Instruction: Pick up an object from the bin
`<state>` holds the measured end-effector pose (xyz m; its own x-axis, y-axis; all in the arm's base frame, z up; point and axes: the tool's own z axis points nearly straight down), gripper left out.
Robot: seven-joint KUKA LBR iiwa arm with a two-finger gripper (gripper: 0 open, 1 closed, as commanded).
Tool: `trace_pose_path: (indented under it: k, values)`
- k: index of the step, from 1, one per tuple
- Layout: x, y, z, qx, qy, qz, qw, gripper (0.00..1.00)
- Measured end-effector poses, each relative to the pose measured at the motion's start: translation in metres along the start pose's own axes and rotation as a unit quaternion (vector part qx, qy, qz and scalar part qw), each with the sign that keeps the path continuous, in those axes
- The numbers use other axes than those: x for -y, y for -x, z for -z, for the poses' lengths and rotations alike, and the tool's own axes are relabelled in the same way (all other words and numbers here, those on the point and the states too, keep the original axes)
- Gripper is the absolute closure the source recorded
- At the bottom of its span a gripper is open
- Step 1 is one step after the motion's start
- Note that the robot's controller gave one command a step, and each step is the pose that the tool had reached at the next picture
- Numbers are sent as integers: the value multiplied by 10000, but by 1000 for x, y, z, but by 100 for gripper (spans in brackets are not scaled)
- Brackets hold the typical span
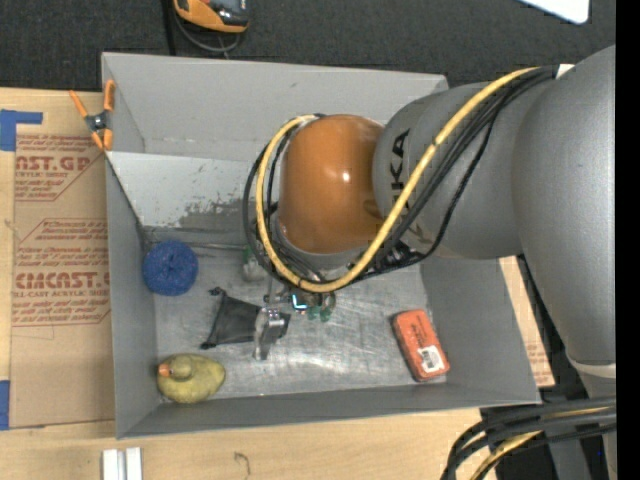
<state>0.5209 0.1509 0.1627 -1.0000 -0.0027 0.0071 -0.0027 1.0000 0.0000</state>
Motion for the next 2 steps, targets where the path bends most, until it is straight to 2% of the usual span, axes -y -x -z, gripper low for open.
trace_pose_path:
  k: [1,2]
  values:
    - [1,2,4,36,6,-7,10000,0]
    - [-12,14,-89,47,17,-32,10000,100]
